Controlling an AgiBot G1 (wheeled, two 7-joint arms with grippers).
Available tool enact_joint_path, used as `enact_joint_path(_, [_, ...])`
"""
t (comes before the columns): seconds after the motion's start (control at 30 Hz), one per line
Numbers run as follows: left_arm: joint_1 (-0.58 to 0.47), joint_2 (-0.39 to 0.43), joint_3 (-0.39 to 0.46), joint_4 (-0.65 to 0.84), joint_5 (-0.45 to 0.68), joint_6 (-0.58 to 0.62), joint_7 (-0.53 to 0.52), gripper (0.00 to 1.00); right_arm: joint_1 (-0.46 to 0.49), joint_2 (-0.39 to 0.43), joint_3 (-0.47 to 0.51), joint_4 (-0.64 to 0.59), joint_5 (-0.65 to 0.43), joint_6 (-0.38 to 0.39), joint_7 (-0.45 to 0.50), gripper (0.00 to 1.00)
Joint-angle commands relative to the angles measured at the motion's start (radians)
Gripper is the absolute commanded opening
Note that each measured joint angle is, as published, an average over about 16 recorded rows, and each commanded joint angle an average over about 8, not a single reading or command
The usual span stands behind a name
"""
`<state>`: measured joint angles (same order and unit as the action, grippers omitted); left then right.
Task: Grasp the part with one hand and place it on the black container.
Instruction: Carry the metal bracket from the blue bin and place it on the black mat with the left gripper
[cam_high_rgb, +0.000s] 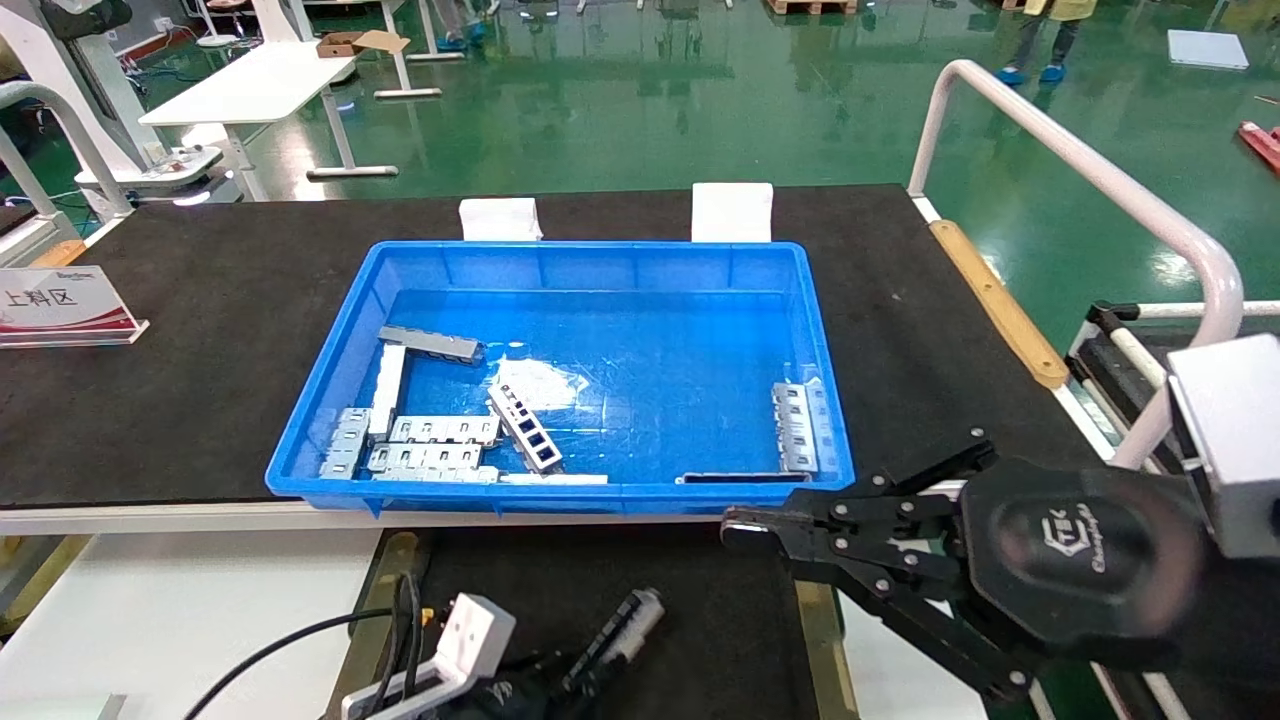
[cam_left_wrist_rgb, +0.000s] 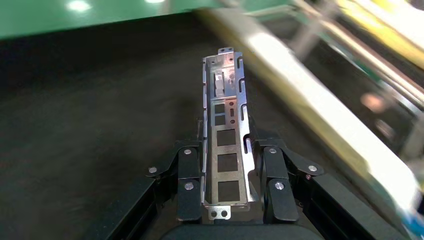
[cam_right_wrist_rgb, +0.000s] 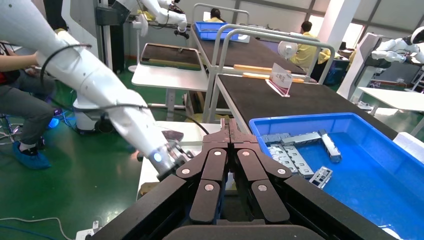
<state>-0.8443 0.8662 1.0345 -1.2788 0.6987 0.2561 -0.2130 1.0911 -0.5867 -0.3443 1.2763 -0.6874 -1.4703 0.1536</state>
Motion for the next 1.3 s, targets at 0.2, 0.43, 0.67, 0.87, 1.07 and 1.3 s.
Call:
enact_joint_path(0.2, [-0.007, 0.148, 0.049, 0.082, -0.049, -0.245, -0.096, 0.0, 0.0, 0.0, 0.0, 0.0, 0.0, 0.0, 0.0, 0.0])
enact_joint_path(0.43, [-0.054, 0.272, 0.106, 0.194, -0.098, -0.36, -0.132, 0.0, 0.0, 0.0, 0.0, 0.0, 0.0, 0.0, 0.0, 0.0])
enact_joint_path(0.67, [-0.081, 0.336, 0.145, 0.252, -0.155, -0.439, -0.151, 0.0, 0.0, 0.0, 0.0, 0.0, 0.0, 0.0, 0.0, 0.0])
enact_joint_path(0.87, [-0.104, 0.363, 0.178, 0.278, -0.203, -0.484, -0.153, 0.0, 0.0, 0.0, -0.001, 0.0, 0.0, 0.0, 0.0, 0.0])
enact_joint_path(1.07, [-0.119, 0.381, 0.206, 0.299, -0.243, -0.509, -0.152, 0.0, 0.0, 0.0, -0.001, 0.0, 0.0, 0.0, 0.0, 0.17])
enact_joint_path(1.3, [-0.125, 0.402, 0.23, 0.325, -0.279, -0.534, -0.15, 0.54, 0.0, 0.0, -0.001, 0.0, 0.001, 0.0, 0.0, 0.91])
